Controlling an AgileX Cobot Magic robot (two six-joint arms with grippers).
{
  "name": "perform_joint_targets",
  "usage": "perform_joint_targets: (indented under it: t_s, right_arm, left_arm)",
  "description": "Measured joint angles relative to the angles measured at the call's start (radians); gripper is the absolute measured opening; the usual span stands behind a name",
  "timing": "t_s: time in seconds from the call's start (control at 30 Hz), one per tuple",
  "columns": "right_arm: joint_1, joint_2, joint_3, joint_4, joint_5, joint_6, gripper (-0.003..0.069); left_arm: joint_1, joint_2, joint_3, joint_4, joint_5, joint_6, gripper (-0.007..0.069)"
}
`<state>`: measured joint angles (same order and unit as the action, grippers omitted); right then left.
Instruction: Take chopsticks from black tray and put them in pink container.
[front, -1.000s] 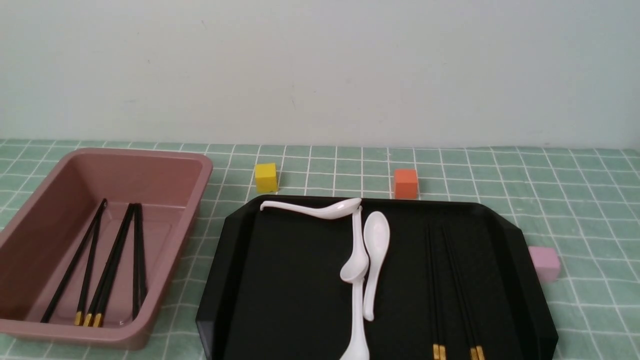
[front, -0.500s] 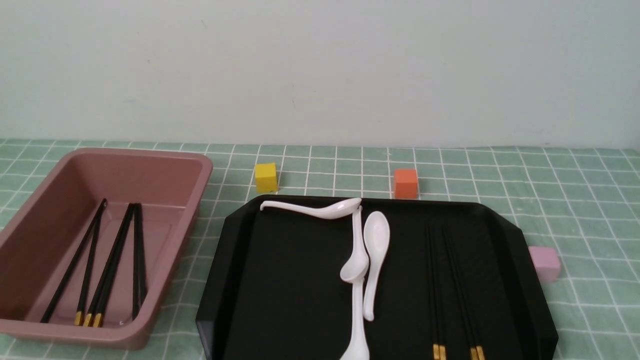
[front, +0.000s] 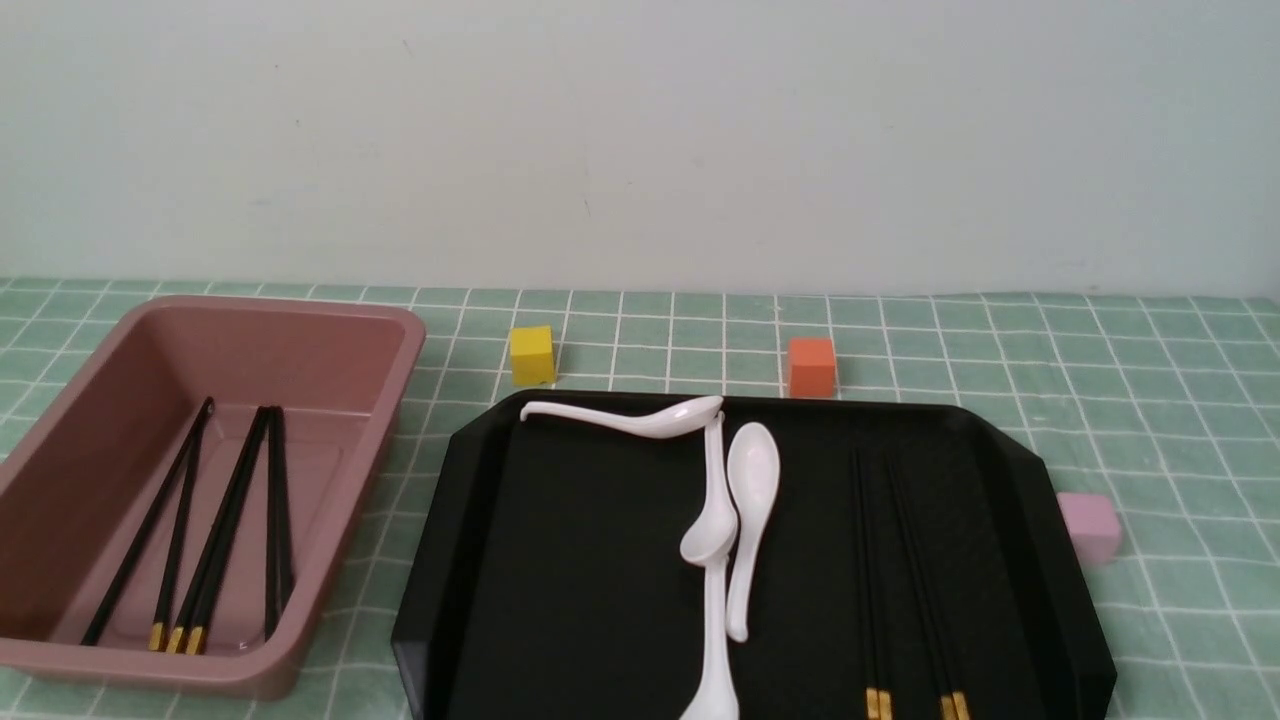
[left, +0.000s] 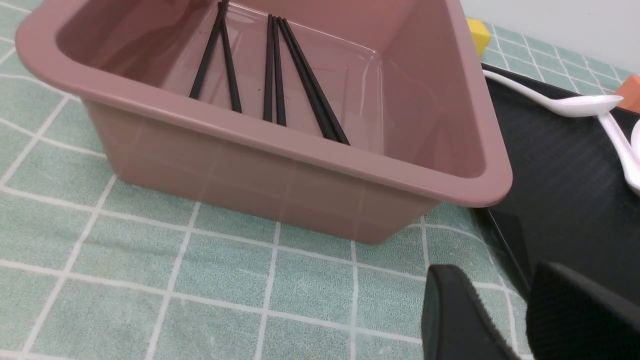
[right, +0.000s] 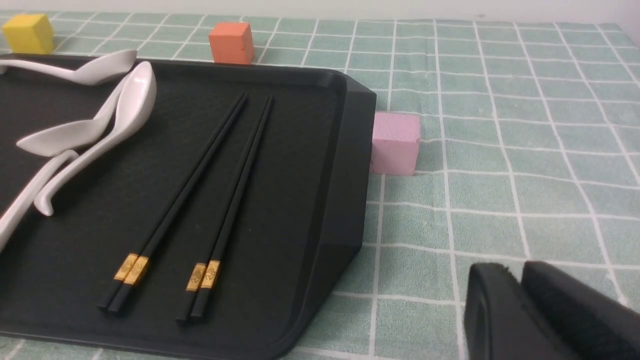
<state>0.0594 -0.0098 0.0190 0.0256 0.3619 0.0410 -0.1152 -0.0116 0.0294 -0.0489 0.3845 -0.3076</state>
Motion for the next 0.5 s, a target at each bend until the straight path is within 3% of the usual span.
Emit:
perform_joint_targets:
  t_s: [0.5]
  right_arm:
    - [0.000, 0.000, 0.000, 0.000, 0.001, -0.001, 0.0118]
  left_arm:
    - [0.000, 0.000, 0.000, 0.000, 0.000, -0.001, 0.0239]
